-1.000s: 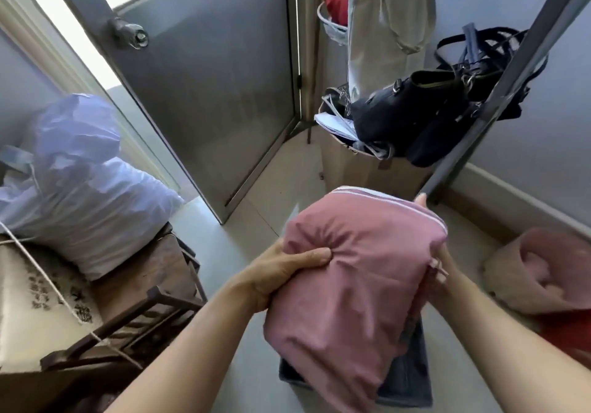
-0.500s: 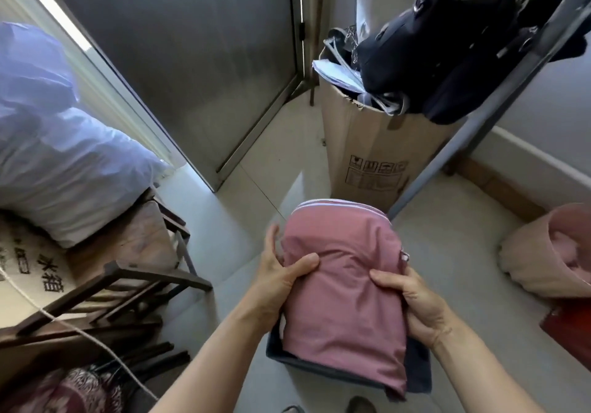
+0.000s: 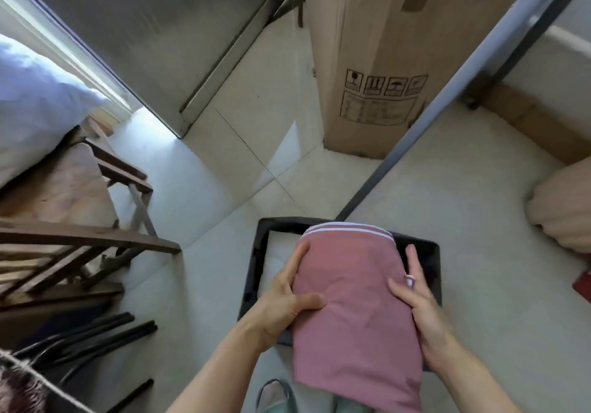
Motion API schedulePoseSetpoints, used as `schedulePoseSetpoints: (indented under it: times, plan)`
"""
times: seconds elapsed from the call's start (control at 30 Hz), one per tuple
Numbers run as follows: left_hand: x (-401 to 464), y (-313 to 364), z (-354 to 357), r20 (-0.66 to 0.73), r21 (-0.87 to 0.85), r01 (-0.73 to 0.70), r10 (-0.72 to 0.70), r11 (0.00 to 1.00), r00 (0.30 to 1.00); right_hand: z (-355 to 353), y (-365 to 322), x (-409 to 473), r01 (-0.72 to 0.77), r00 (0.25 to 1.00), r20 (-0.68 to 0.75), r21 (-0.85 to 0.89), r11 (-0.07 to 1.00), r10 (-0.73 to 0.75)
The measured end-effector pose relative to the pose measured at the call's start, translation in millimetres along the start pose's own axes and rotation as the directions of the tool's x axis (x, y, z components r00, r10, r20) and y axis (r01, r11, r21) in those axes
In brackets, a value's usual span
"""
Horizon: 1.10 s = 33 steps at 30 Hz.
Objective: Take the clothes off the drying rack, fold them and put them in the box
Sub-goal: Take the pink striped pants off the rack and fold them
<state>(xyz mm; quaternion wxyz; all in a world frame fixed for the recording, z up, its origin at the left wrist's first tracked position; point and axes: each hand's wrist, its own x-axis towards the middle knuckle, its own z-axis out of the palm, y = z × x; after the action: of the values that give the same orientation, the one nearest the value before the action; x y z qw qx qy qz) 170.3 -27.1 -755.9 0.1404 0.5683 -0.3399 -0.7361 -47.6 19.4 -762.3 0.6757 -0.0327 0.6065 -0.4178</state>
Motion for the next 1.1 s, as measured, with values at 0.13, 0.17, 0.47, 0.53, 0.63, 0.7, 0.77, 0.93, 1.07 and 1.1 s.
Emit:
schedulePoseSetpoints:
  times: [0.13,0.17,0.47,0.53,0.63,0.7,0.77,0.93,1.07,1.1]
  plan:
    - [32.7,-38.4,13.1,0.021,-0.003,0.087,-0.087,0.996,0.996,-34.3,29.3,26.0,0.011,1.0,0.01,-0.14,0.99,-0.01]
    - [38.9,-47.1,15.2,0.034,0.004,0.105,-0.105,0.994,0.994,-42.4,37.1,32.1,-0.03,0.999,0.007,-0.127,0.991,0.031]
    - [79.0,-109.5,25.0,0.038,0.028,0.199,-0.2,0.98,0.979,-87.3,84.8,67.9,-0.195,0.977,0.082,-0.022,0.981,0.196]
    - [90.4,-107.8,20.7,0.055,0.086,0.145,-0.15,0.986,0.987,-86.2,82.4,82.3,-0.145,0.985,0.08,-0.062,0.987,0.15]
    - [110.7,-104.8,15.7,0.041,0.215,-0.063,0.056,0.974,0.998,-79.9,74.7,108.9,0.009,0.994,0.109,-0.124,0.992,0.004]
    - [124.9,-105.8,14.3,0.016,0.278,-0.195,0.199,0.941,0.98,-74.7,68.5,124.8,0.144,0.981,0.153,-0.167,0.975,-0.119]
    - [143.3,-114.0,12.8,-0.005,0.326,-0.291,0.309,0.9,0.951,-74.0,67.0,143.0,0.256,0.958,0.19,-0.221,0.941,-0.216]
    - [202.4,-151.8,7.2,0.012,0.316,-0.278,0.289,0.907,0.957,-91.3,100.9,203.2,0.252,0.967,0.106,-0.248,0.935,-0.233]
    - [234.5,-169.5,5.7,-0.054,0.196,-0.143,0.156,0.97,0.986,-99.0,129.3,240.5,0.204,0.972,-0.057,-0.271,0.941,-0.227]
    - [237.9,-170.6,4.1,-0.051,0.198,-0.133,0.146,0.971,0.988,-100.2,132.0,245.5,0.207,0.969,-0.069,-0.288,0.935,-0.236]
